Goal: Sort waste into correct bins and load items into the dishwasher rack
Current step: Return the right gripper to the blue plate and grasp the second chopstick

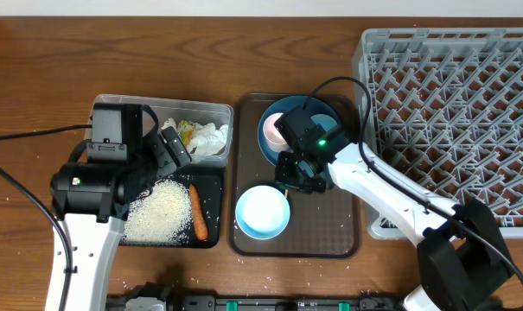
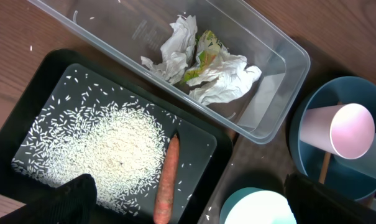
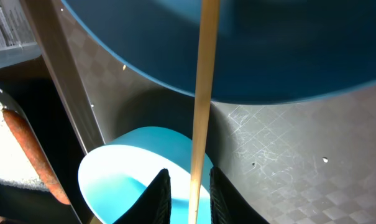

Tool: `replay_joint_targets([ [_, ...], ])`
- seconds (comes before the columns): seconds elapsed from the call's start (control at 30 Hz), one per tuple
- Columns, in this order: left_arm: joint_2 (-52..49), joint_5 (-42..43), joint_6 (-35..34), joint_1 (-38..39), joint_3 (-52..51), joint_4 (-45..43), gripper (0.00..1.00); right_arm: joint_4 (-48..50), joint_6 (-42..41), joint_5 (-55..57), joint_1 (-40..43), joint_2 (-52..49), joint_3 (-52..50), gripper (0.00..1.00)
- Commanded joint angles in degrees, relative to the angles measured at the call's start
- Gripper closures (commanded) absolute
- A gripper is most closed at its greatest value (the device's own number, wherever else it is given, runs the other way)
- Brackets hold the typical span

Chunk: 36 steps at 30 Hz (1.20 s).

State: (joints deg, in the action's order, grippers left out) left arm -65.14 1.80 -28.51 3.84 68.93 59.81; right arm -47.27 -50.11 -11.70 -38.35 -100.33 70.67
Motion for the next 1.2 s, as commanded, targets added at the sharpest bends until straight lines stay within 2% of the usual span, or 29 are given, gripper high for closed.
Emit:
replay_joint_targets([
  [0.0, -0.1, 0.3, -0.1, -0.3, 1.5, 0.2, 0.01, 0.2, -1.8, 1.5, -0.3, 0.3, -1.1, 0.79],
  [0.2, -0.1, 0.3, -0.1, -0.3, 1.5, 0.2, 0.01, 1.9, -2.3, 1.4, -0.3, 0.3, -2.7, 0.78],
  [0.3, -0.1, 0.3, -0.1, -0.3, 1.5, 0.2, 0.01, 2.8, -2.6, 1.4, -0.3, 0.3, -3.0, 0.85],
  [0.5, -0.1, 0.3, -0.1, -0.3, 1.5, 0.2, 0.01, 3.3, -2.6, 1.7, -0.3, 0.3, -3.0, 0.87],
  [0.63, -0.1, 0.3, -0.1, -0.3, 1.5, 0.2, 0.01, 2.7, -2.6, 1.9, -0.3, 0.3, -3.0, 0.94],
  [0.8, -0.1, 0.3, -0.1, -0.3, 1.5, 0.2, 0.01, 2.5, -2.6, 1.9, -0.2, 0.5, -2.8, 0.98],
  [1.17, -0.1, 0.3, -0.1, -0.3, 1.5, 0.2, 0.01, 1.7, 0.1, 2.1, 0.3, 5.4, -2.1, 0.99],
])
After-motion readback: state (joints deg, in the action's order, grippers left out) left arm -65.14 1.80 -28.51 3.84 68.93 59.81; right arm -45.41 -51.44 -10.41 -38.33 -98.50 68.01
